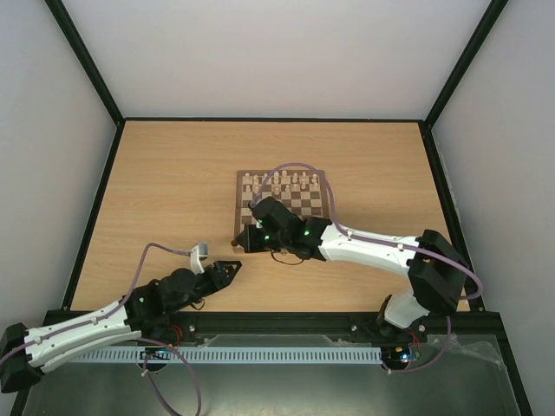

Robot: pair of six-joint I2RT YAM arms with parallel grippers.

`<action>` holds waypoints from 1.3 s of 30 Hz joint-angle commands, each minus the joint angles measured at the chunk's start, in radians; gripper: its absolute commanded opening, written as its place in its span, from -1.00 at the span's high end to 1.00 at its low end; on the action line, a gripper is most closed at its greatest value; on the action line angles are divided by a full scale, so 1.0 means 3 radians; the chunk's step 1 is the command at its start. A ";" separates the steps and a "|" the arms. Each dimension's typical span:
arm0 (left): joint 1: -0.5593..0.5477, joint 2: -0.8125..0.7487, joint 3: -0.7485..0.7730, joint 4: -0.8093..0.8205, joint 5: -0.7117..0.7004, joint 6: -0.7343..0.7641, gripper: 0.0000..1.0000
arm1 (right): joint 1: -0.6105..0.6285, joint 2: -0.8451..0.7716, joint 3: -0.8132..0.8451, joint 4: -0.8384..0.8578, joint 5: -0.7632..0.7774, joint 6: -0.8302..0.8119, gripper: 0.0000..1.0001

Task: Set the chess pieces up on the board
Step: Pick up the chess piece from the chessboard.

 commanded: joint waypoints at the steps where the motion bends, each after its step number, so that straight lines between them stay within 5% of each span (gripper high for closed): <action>1: -0.0150 0.0040 -0.0198 -0.0304 -0.0710 0.0111 -0.04 | -0.0005 -0.0212 0.0013 -0.0007 -0.0058 0.0060 0.92; 8: -0.0267 -0.0085 -0.0240 -0.0058 -0.0818 0.0177 -0.29 | -0.0006 -0.0497 -0.0137 0.0016 -0.0020 0.0062 0.92; 19: 0.0207 -0.1012 -0.0717 0.0357 0.0602 -0.0080 -0.49 | -0.0004 -0.1294 -0.0628 0.0161 -0.0263 -0.0132 0.91; 26: 0.0523 -0.0703 -0.0723 0.0858 0.1140 -0.0077 -0.52 | -0.0005 -0.1659 -0.0587 0.0054 -0.0305 -0.0234 0.91; 39: 0.0848 0.0696 -0.0769 0.2099 0.1780 -0.0116 -0.55 | -0.0003 -0.1426 -0.0556 0.0580 -0.0884 -0.0168 0.91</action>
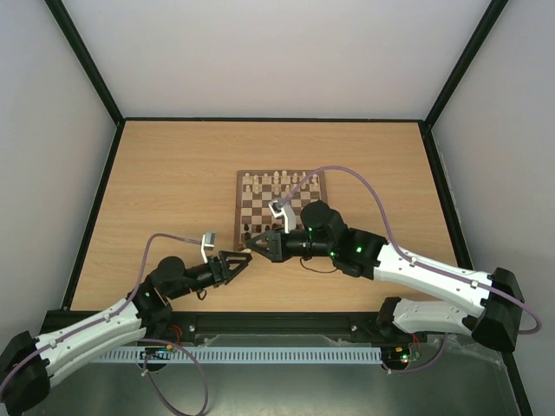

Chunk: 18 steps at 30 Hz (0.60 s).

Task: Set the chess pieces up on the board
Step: Pick up the chess piece from the chessboard.

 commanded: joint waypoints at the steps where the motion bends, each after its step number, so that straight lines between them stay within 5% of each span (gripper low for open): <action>1: 0.0101 0.0164 -0.0689 0.0526 0.0282 -0.0003 -0.55 | -0.0002 0.0026 0.0013 0.0312 -0.0223 0.0014 0.91; 18: 0.0334 0.0241 -0.0702 0.0492 0.0461 0.0020 -0.57 | -0.0006 0.0231 -0.0281 0.0782 -0.0322 0.0120 0.91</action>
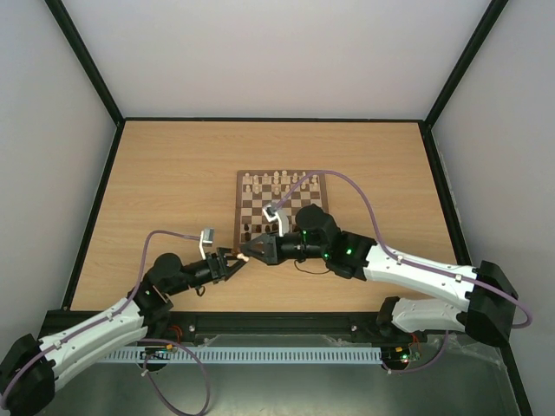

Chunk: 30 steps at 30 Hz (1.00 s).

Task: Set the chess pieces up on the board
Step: Pick up the chess piece from the chessboard.

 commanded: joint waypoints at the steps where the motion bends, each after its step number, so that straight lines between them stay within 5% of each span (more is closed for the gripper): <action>1: 0.0069 0.0051 -0.0700 0.0125 0.0085 0.0032 -0.57 | -0.0006 0.0042 -0.0080 0.0258 -0.0076 0.0030 0.91; 6: 0.0151 0.0057 -0.0562 -0.0596 -0.0145 0.0228 -0.57 | -0.0019 0.0005 -0.0117 0.0068 0.0170 -0.0084 0.91; 13: 0.0377 0.0014 -0.0630 -0.0882 -0.0179 0.0299 -0.57 | -0.0145 0.0020 -0.0515 0.0162 0.0358 0.0013 0.91; 21: 0.0383 -0.0610 -0.0503 -0.1805 -0.0375 0.0407 -0.52 | -0.0151 0.0138 -0.1151 0.0543 0.0480 0.0108 0.91; 30: 0.0383 -0.1041 -0.0446 -0.2187 -0.0381 0.0494 -0.46 | -0.0150 0.1128 -0.1187 0.1120 0.0452 0.0198 0.93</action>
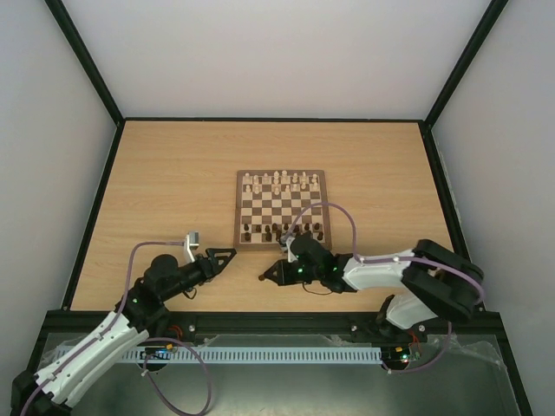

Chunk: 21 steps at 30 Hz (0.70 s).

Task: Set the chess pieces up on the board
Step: Pick up the chess piece from the chessboard, then place the chess piece on the chessboard.

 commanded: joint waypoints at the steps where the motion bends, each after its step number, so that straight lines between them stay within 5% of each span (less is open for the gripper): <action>1: 0.0014 0.0036 -0.0434 -0.0431 0.0030 0.0163 -0.46 | -0.0012 0.0401 0.0018 0.0284 0.0207 0.0062 0.94; 7: -0.0130 0.0515 -0.0293 -0.0344 0.0075 0.0422 -0.43 | -0.0017 0.0303 -0.0123 0.0161 0.0681 0.0170 0.94; 14: -0.0743 0.1203 0.0034 -0.0100 -0.0458 0.0415 -0.40 | -0.0020 0.0091 -0.0127 0.0113 0.0819 0.0020 0.94; 21: -0.0840 0.0942 0.0333 -0.0708 -0.0860 0.0497 -0.41 | -0.0022 -0.0530 0.0442 -0.1171 0.0918 -0.0496 0.91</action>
